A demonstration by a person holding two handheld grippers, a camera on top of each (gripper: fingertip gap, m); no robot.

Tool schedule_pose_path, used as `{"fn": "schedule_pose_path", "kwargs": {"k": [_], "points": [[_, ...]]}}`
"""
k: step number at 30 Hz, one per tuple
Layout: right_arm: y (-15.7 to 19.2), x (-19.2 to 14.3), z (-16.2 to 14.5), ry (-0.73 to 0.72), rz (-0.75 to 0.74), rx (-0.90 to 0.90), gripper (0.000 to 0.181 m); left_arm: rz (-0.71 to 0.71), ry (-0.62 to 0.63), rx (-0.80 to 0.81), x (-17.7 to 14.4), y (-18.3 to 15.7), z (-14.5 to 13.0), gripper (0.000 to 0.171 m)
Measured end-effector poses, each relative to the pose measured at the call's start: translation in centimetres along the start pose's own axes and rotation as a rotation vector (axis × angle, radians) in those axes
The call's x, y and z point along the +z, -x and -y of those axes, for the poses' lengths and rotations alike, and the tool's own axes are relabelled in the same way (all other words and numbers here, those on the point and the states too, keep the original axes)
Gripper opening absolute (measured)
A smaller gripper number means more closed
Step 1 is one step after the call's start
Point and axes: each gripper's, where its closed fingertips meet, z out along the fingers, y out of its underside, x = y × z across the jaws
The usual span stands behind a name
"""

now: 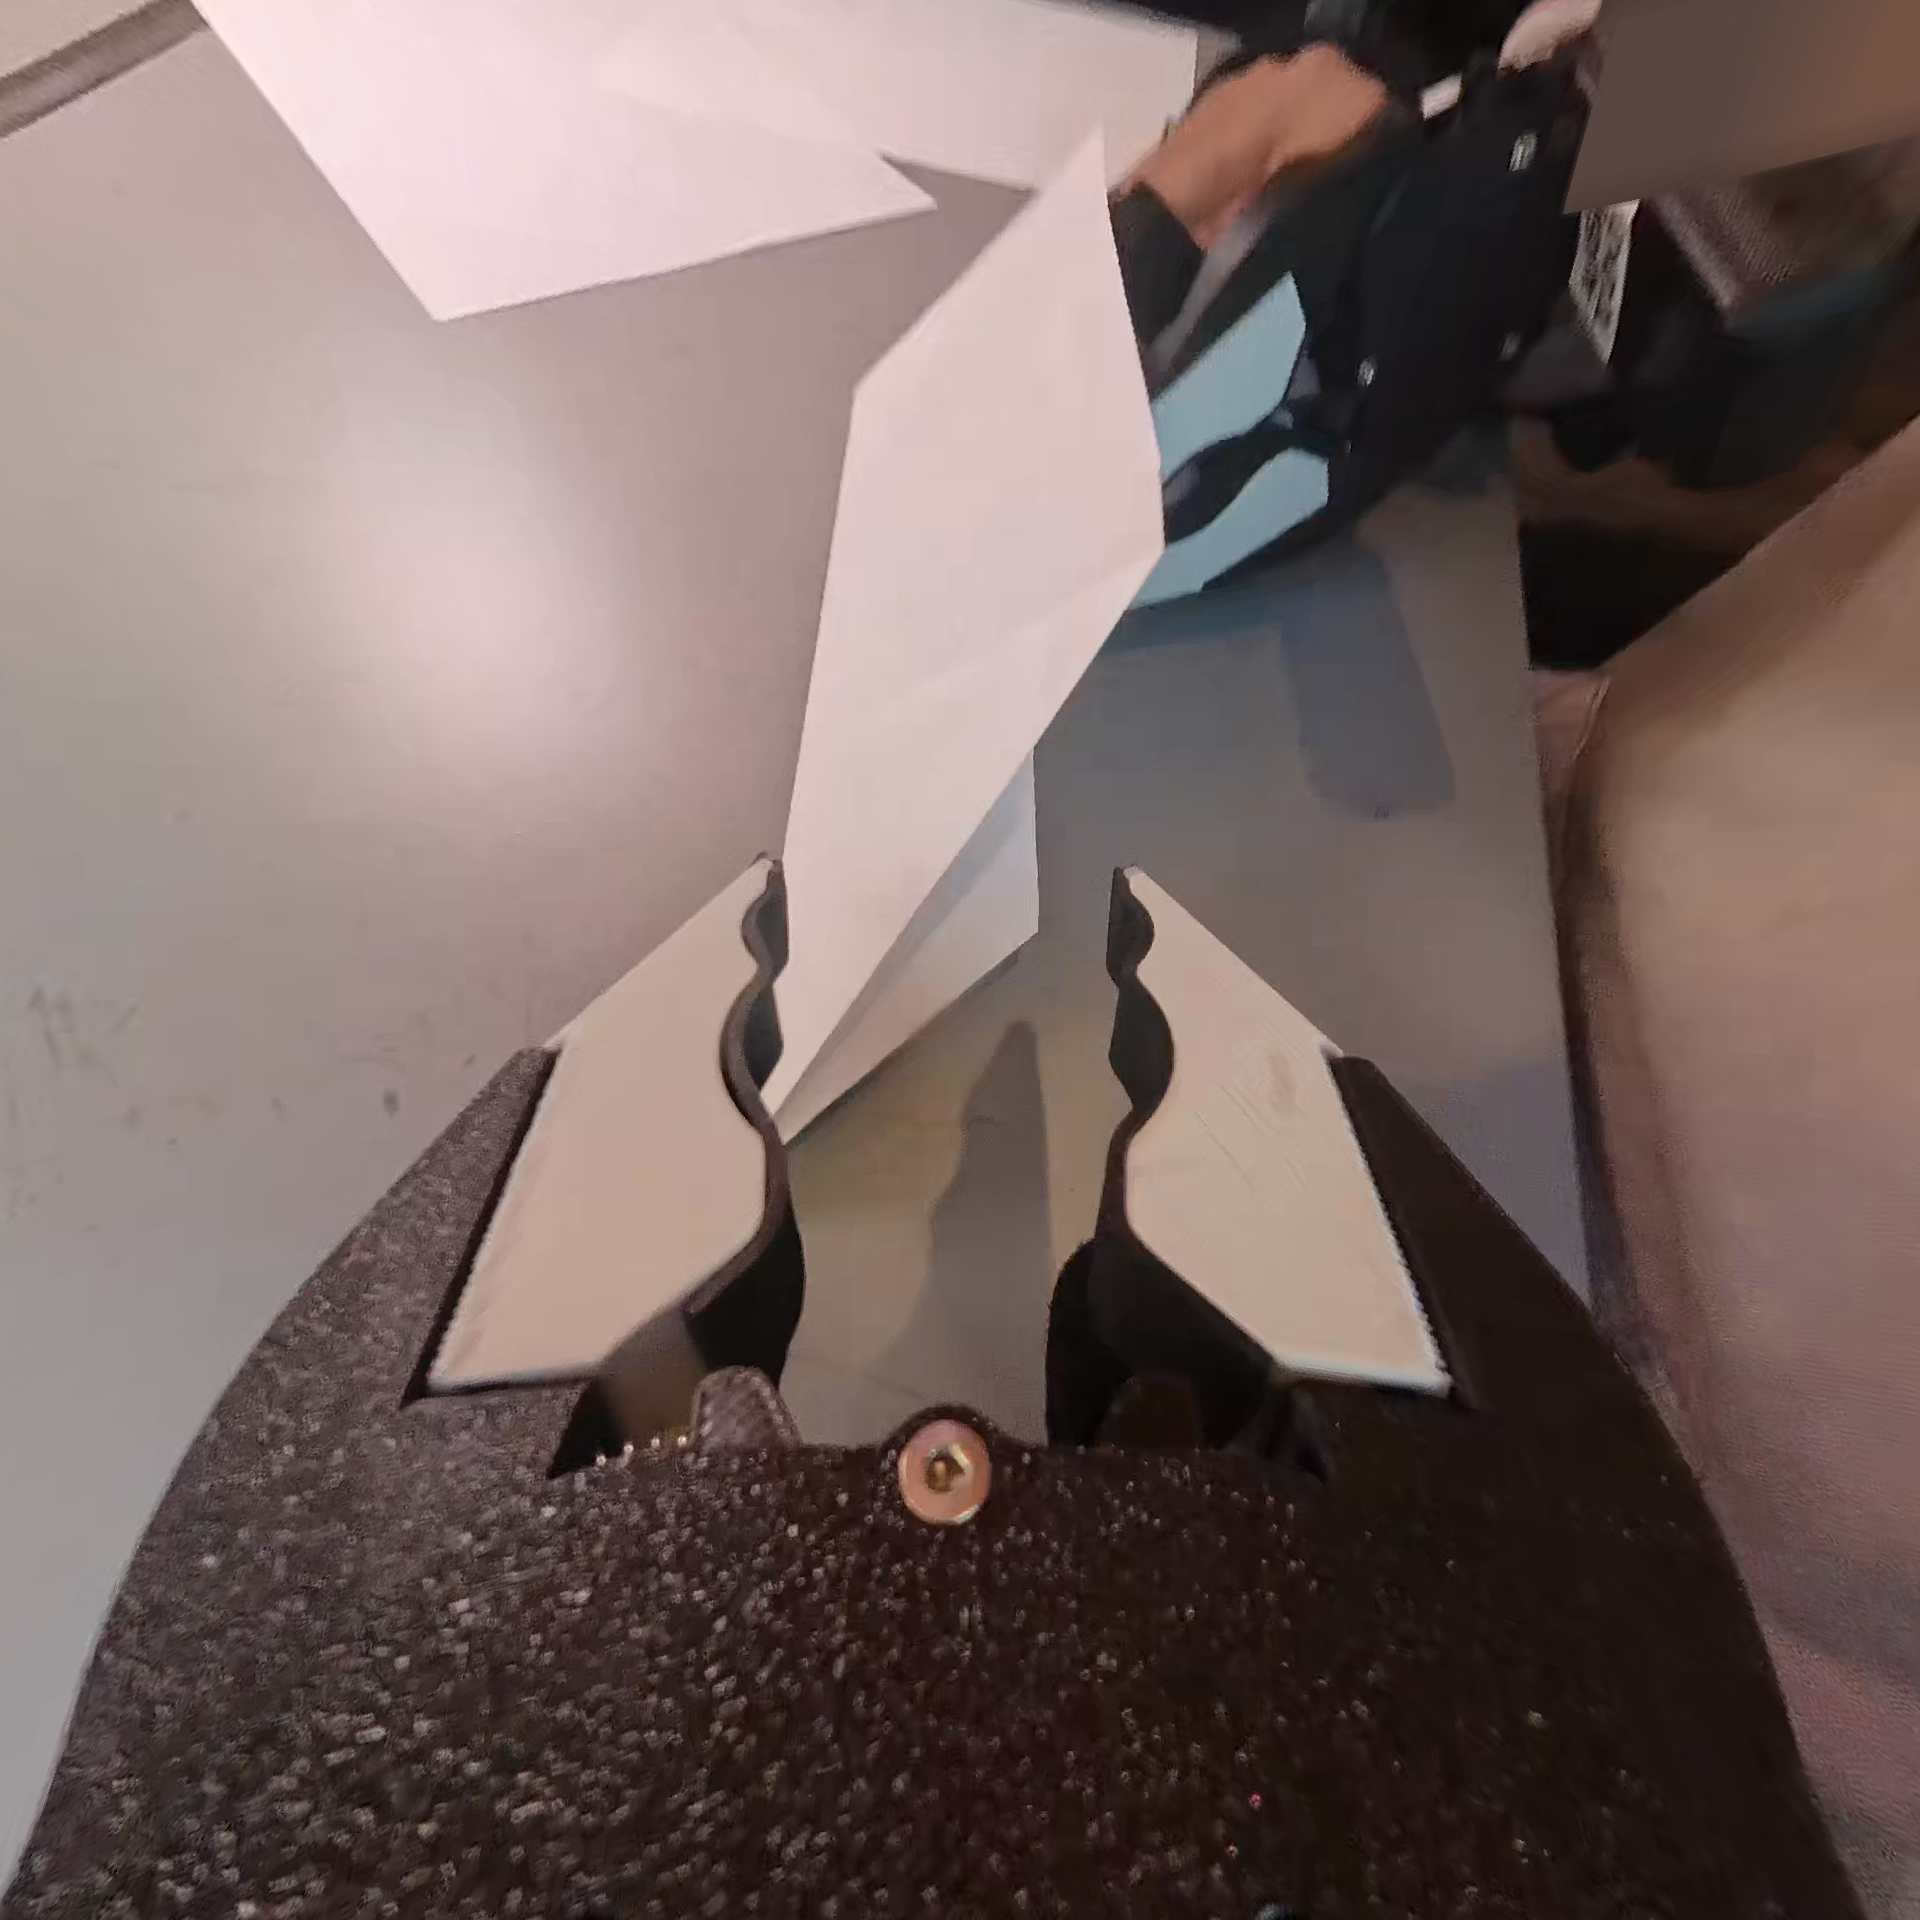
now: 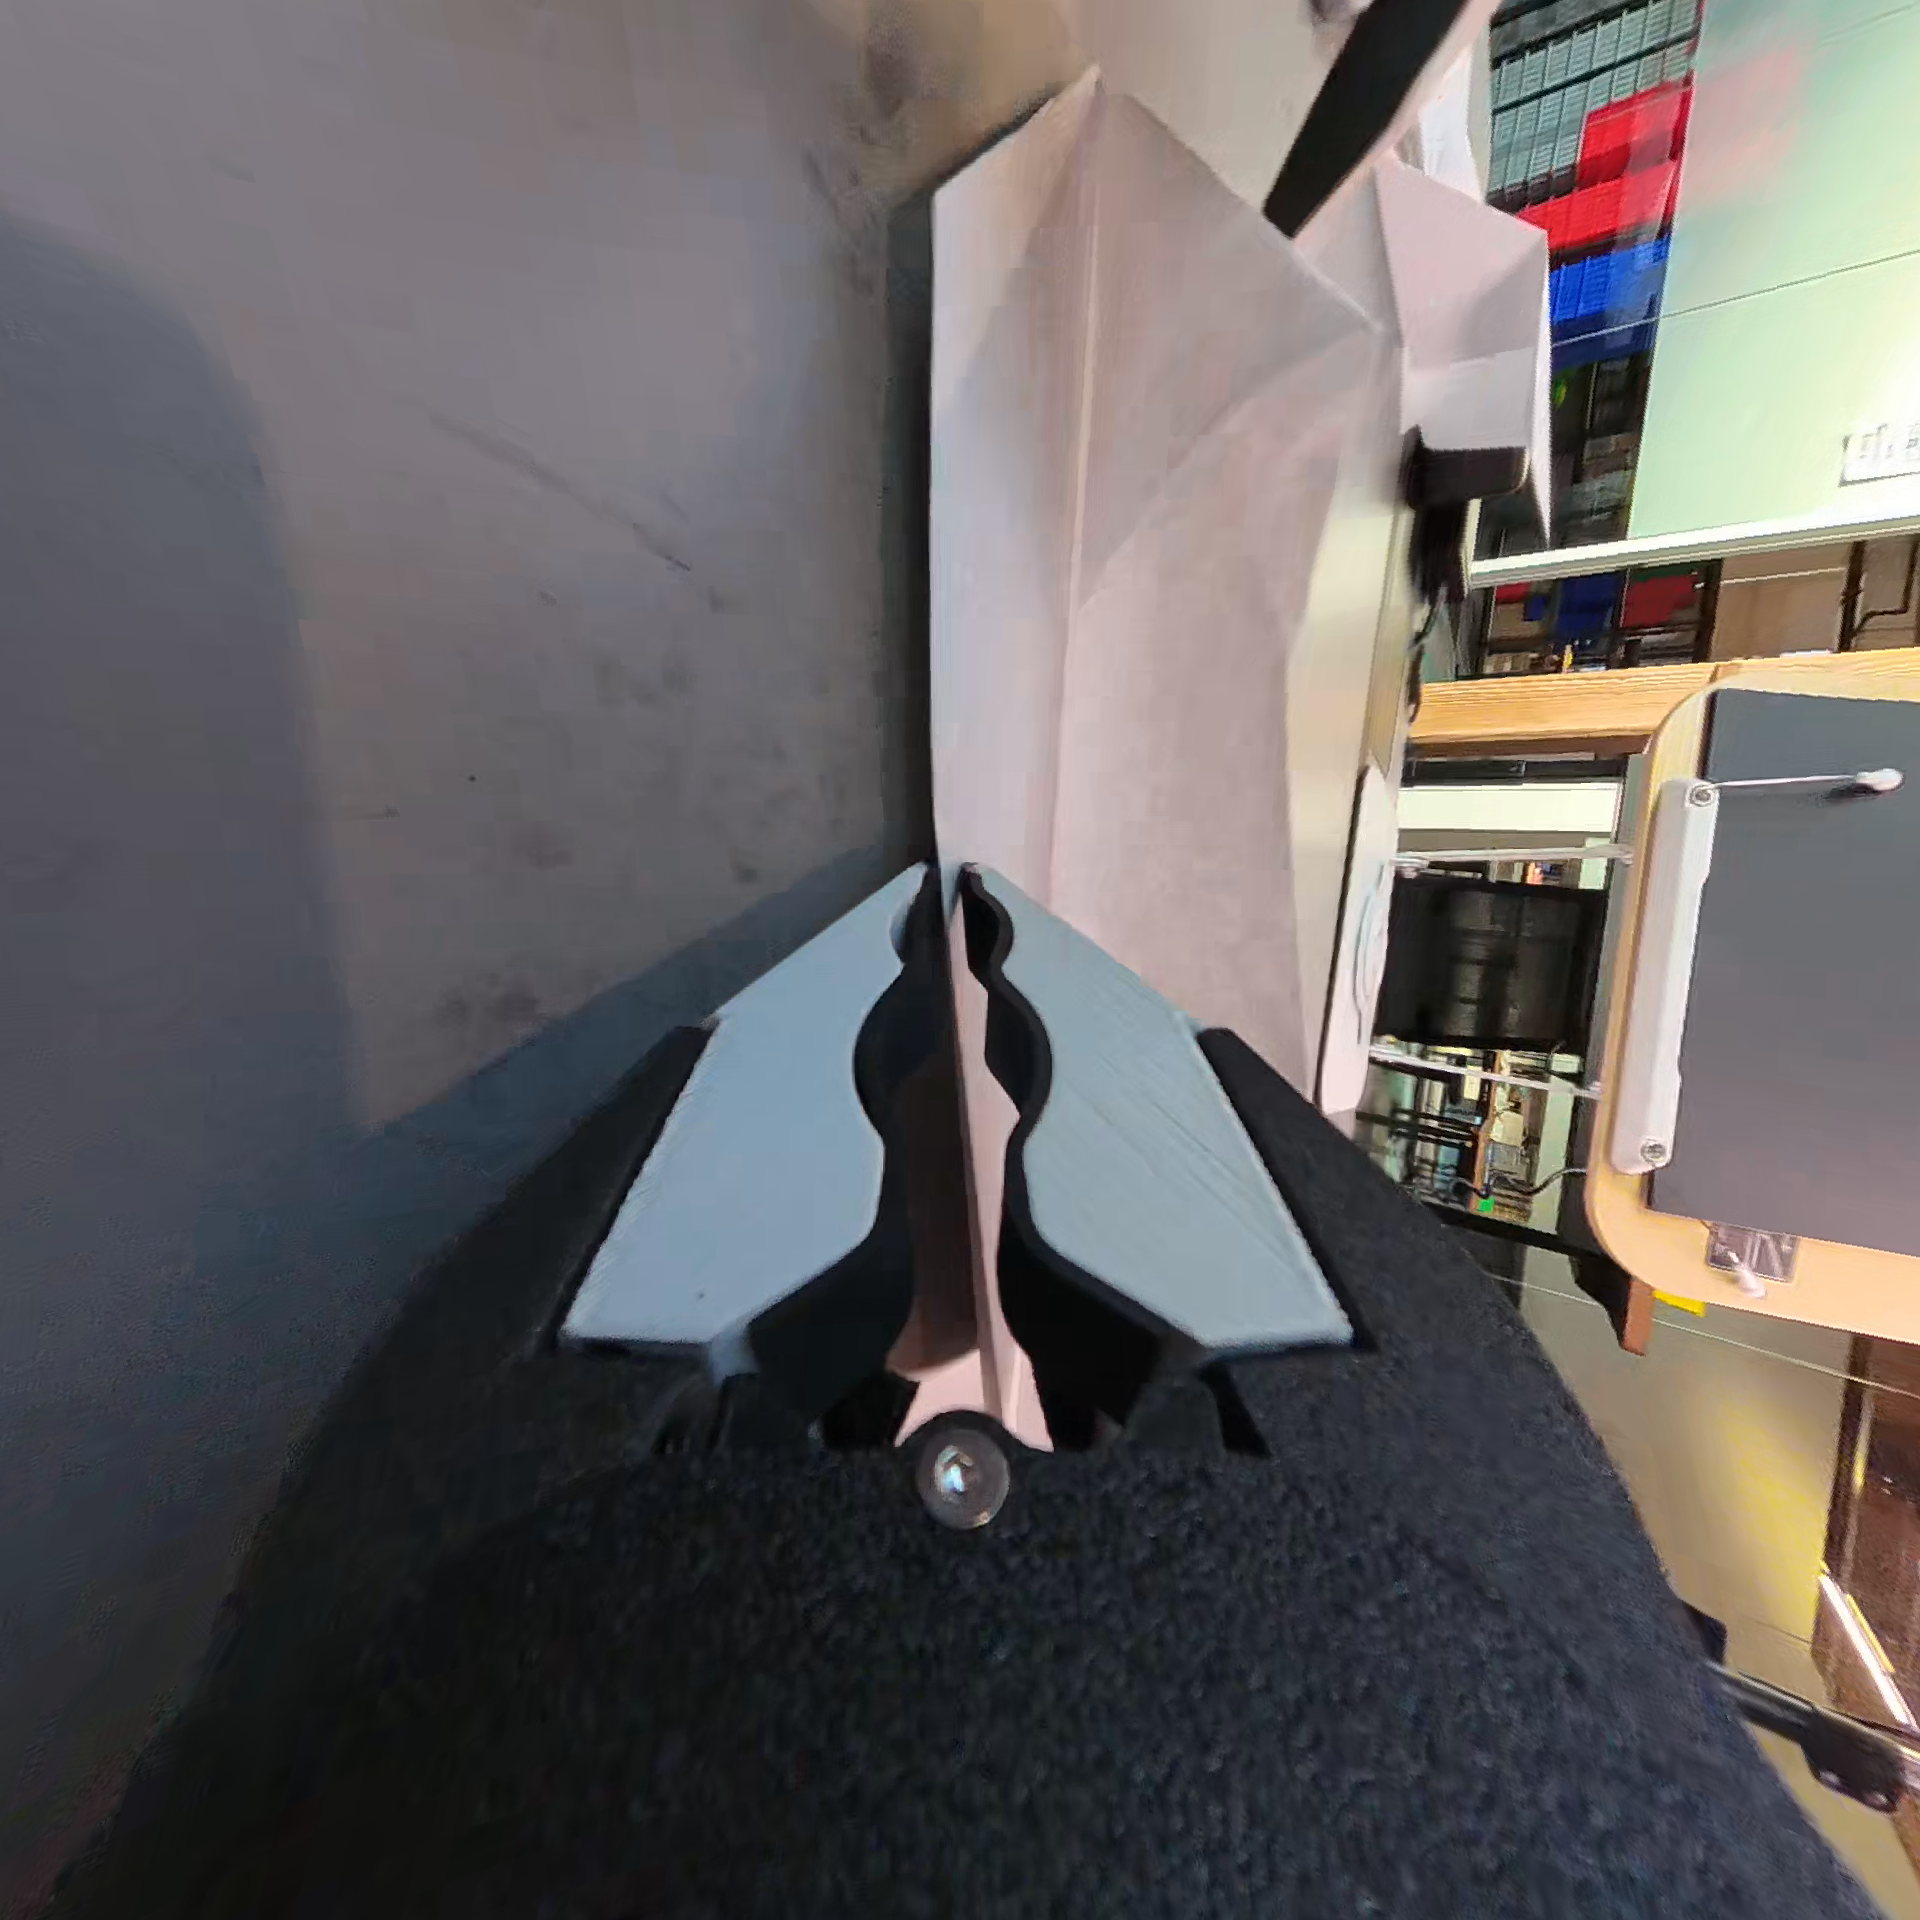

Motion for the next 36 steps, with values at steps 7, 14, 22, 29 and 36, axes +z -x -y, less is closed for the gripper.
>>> {"fn": "schedule_pose_path", "kwargs": {"k": [7, 14, 22, 29, 36], "points": [[0.2, -3.8, 1.2, -0.103, 0.103, 0.186, 0.015, 0.05, 0.196, 0.167, 2.7, -0.4, -2.5, 0.017], [-1.9, -7.1, 0.5, -0.115, -0.032, 0.045, 0.037, 0.008, 0.207, 0.225, 2.6, -0.9, -3.3, 0.007], [1.4, -4.1, -0.3, -0.12, 0.253, 0.204, 0.0, -0.06, 0.174, 0.224, 2.6, -1.1, -3.5, 0.006], [2.5, -4.1, 0.8, -0.097, 0.571, 0.348, 0.0, -0.082, 0.153, 0.232, 1.4, -2.4, -2.0, 0.023], [2.6, -4.5, 1.6, -0.115, 0.855, 0.614, 0.0, -0.062, 0.253, 0.088, 1.6, -1.8, -4.1, 0.003]]}}
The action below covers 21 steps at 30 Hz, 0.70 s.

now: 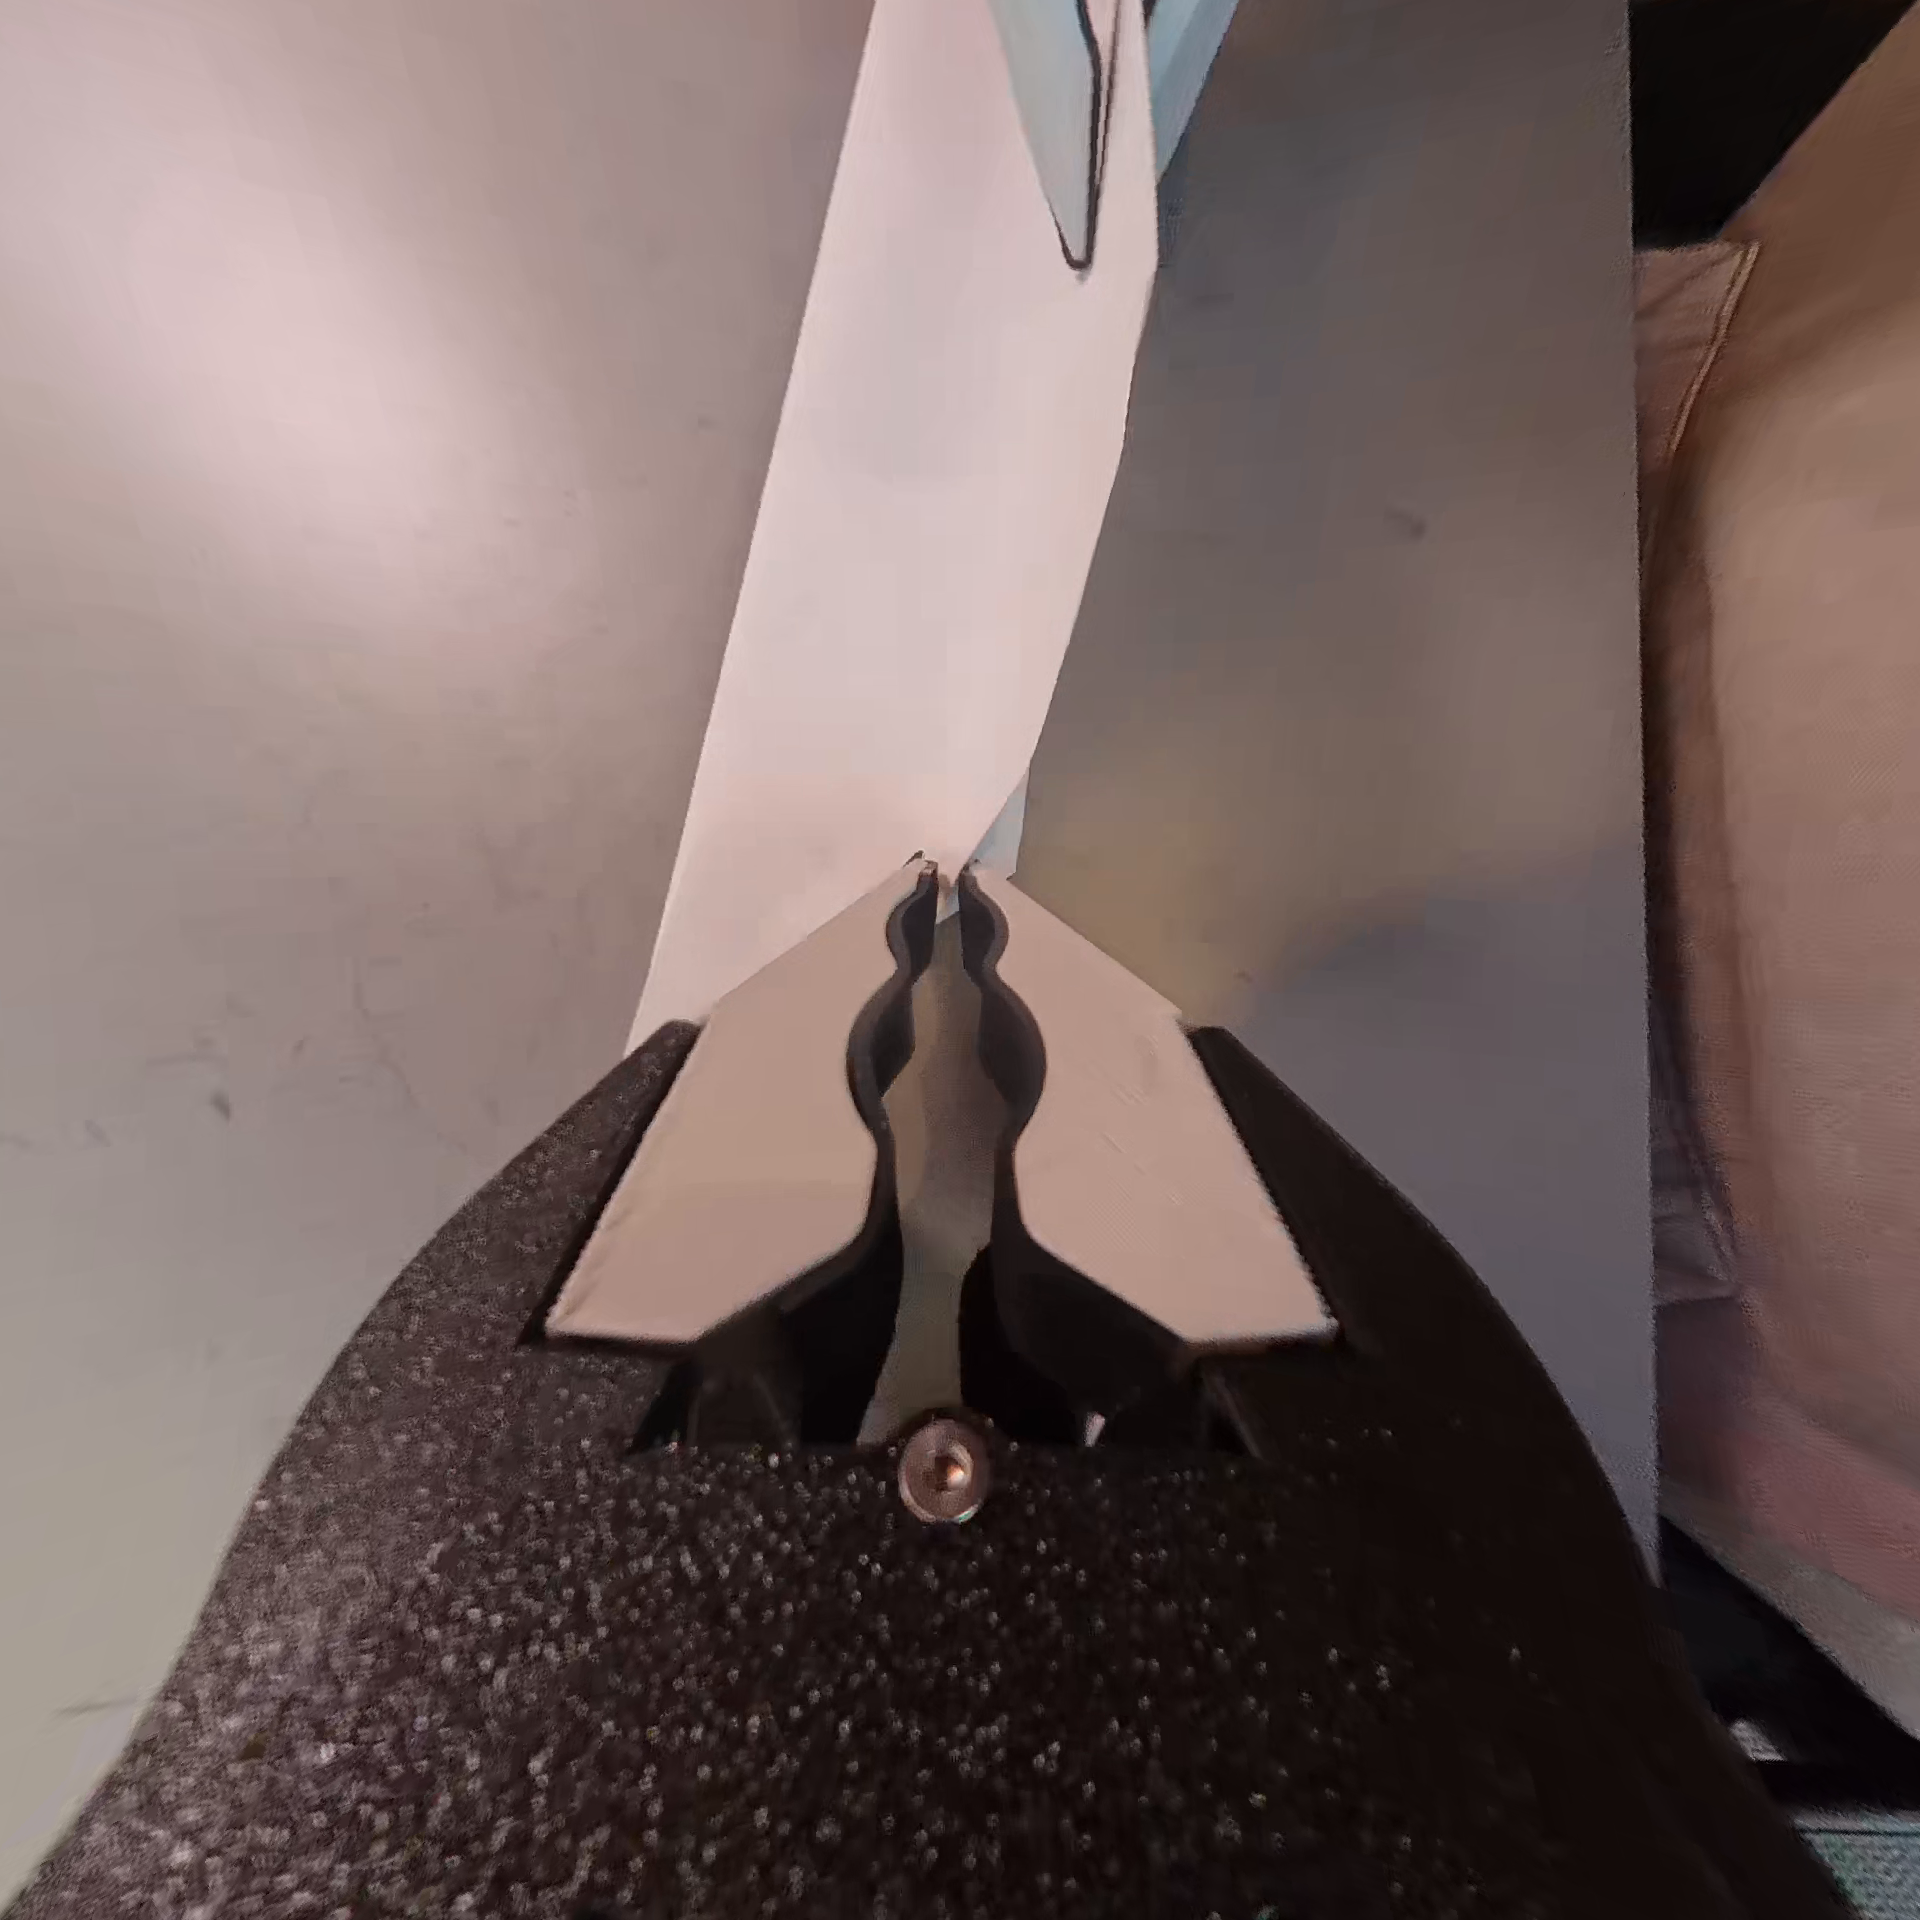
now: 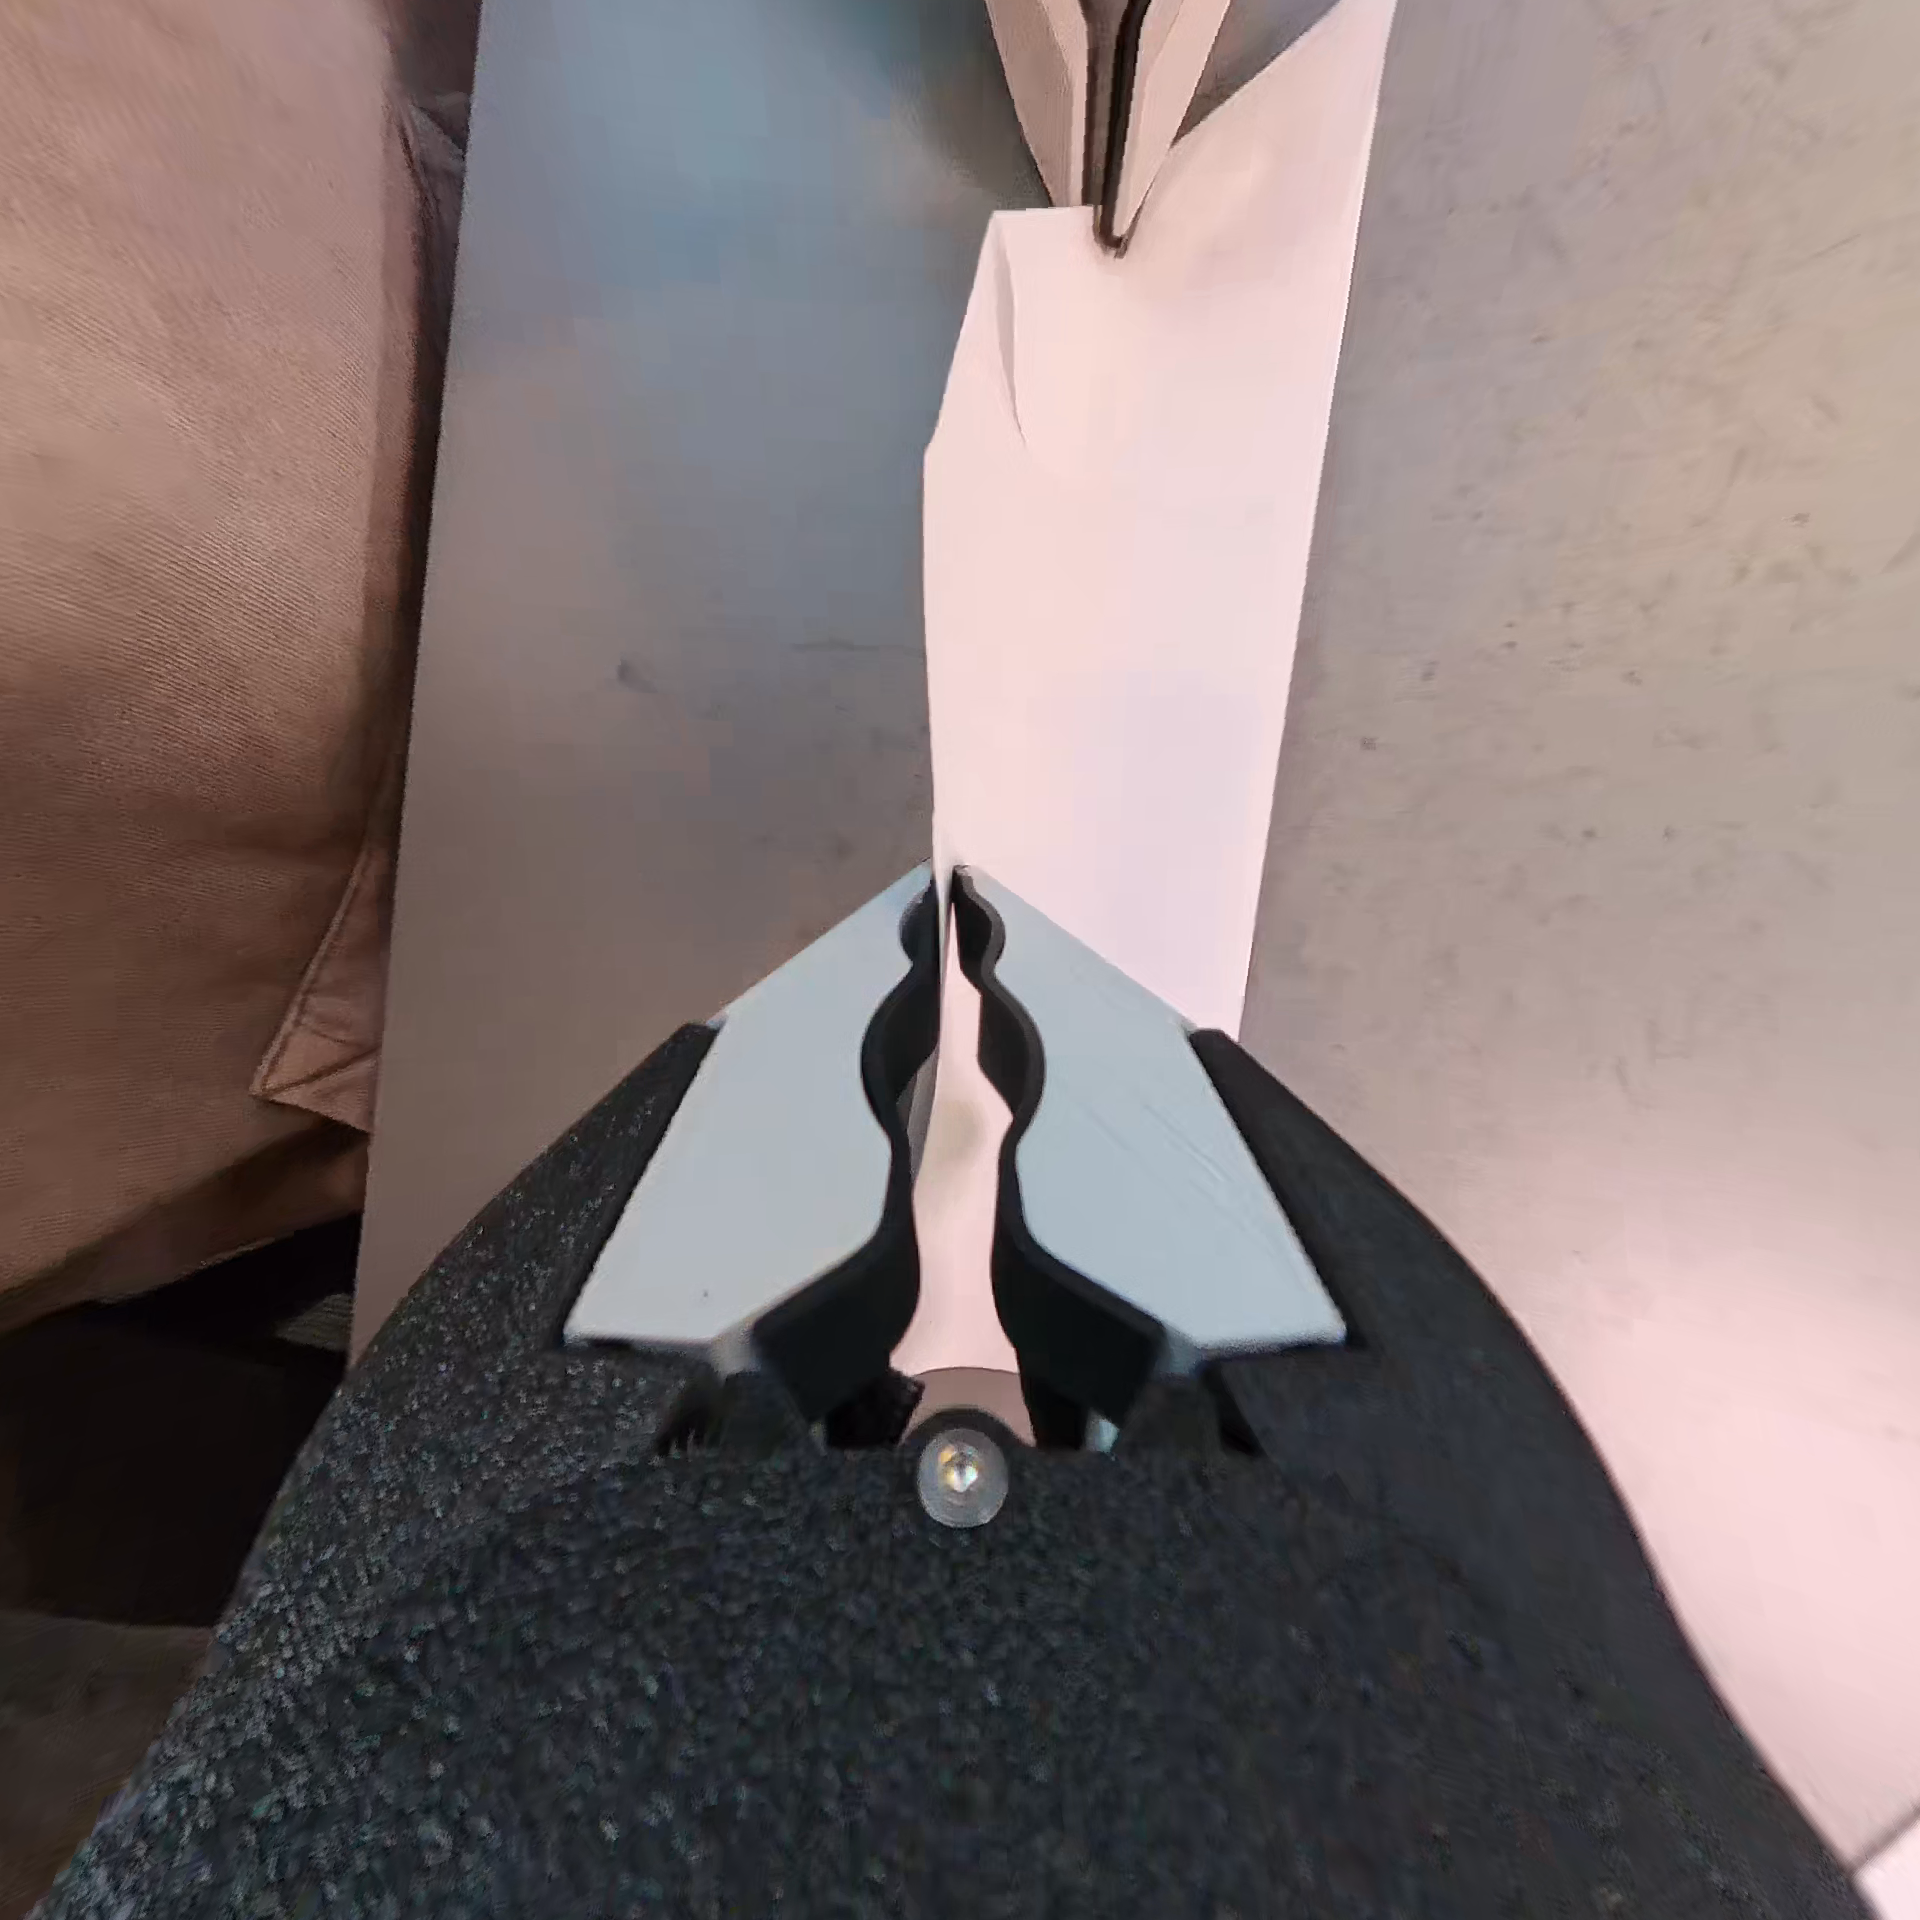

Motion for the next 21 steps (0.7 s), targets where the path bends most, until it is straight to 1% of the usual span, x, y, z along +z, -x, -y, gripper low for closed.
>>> {"fn": "schedule_pose_path", "kwargs": {"k": [4, 6, 8, 10, 13, 17, 21], "points": [[-0.2, 0.2, 0.1, -0.042, 0.125, 0.19, 0.0, -0.119, -0.035, -0.302, -0.1, 0.2, 0.0, 0.0], [-0.4, 0.3, 0.1, -0.059, 0.174, 0.296, 0.0, -0.163, -0.014, -0.388, -0.2, 0.3, -0.1, 0.0], [-0.8, 0.3, 0.0, -0.071, 0.218, 0.384, 0.0, -0.186, 0.019, -0.419, -0.1, 0.3, -0.1, 0.0], [-1.3, 0.2, -0.1, -0.089, 0.248, 0.467, 0.005, -0.201, 0.045, -0.435, -0.1, 0.3, -0.1, 0.0], [-1.8, -0.1, -0.3, -0.122, 0.294, 0.558, 0.009, -0.228, 0.056, -0.439, -0.1, 0.2, -0.1, 0.0], [-2.1, -0.4, -0.4, -0.163, 0.358, 0.661, 0.003, -0.26, 0.054, -0.468, -0.2, 0.2, 0.0, 0.0], [-1.6, -0.1, -0.5, -0.142, 0.418, 0.701, 0.0, -0.286, 0.058, -0.471, -0.4, 0.0, 0.1, 0.002]]}}
